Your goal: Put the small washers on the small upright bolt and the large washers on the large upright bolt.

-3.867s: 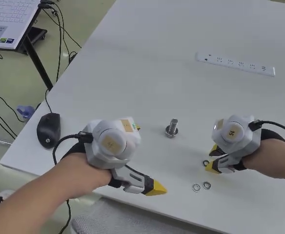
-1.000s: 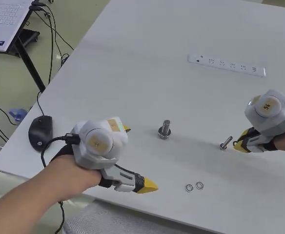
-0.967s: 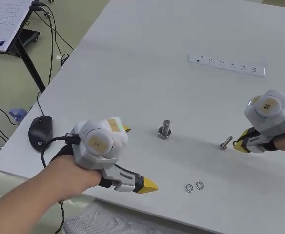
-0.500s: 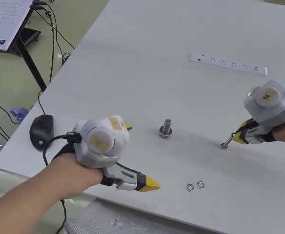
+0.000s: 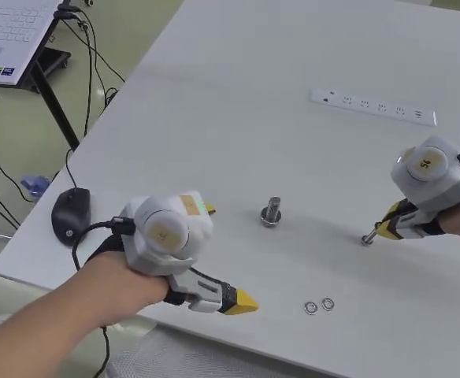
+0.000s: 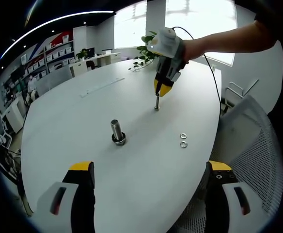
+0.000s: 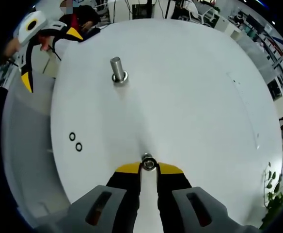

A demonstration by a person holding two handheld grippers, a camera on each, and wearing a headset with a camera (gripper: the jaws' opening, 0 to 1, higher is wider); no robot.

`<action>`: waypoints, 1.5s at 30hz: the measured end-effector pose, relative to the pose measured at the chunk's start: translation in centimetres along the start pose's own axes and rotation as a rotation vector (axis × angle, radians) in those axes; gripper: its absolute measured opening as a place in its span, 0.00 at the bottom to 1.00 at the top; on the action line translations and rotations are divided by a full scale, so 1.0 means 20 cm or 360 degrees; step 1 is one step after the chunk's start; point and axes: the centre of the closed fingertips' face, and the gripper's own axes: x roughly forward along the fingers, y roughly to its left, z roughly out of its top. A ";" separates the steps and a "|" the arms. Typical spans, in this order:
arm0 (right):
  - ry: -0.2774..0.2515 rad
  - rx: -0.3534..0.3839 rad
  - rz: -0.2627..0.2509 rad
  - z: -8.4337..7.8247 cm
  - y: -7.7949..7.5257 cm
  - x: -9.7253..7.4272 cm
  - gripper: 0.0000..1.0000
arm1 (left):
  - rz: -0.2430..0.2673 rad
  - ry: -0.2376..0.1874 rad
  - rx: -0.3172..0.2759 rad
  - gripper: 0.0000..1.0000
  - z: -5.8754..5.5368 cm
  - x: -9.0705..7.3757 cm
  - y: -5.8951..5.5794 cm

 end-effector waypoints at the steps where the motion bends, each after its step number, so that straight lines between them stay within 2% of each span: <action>1: 0.0003 -0.0002 0.0000 0.00 0.00 0.00 0.12 | 0.0000 0.0001 0.0001 0.95 0.00 0.00 0.00; 15: 0.0043 -0.0036 0.0014 -0.02 0.01 0.07 0.12 | -0.0006 0.0019 -0.0002 0.94 -0.02 0.00 0.01; 28: 0.0081 -0.0048 0.0047 -0.06 0.02 0.18 0.12 | -0.0012 0.0037 0.0000 0.94 -0.03 0.01 0.01; 45: 0.0111 -0.0081 0.0056 -0.05 0.03 0.20 0.13 | -0.0023 0.0043 0.0008 0.92 -0.03 0.01 0.00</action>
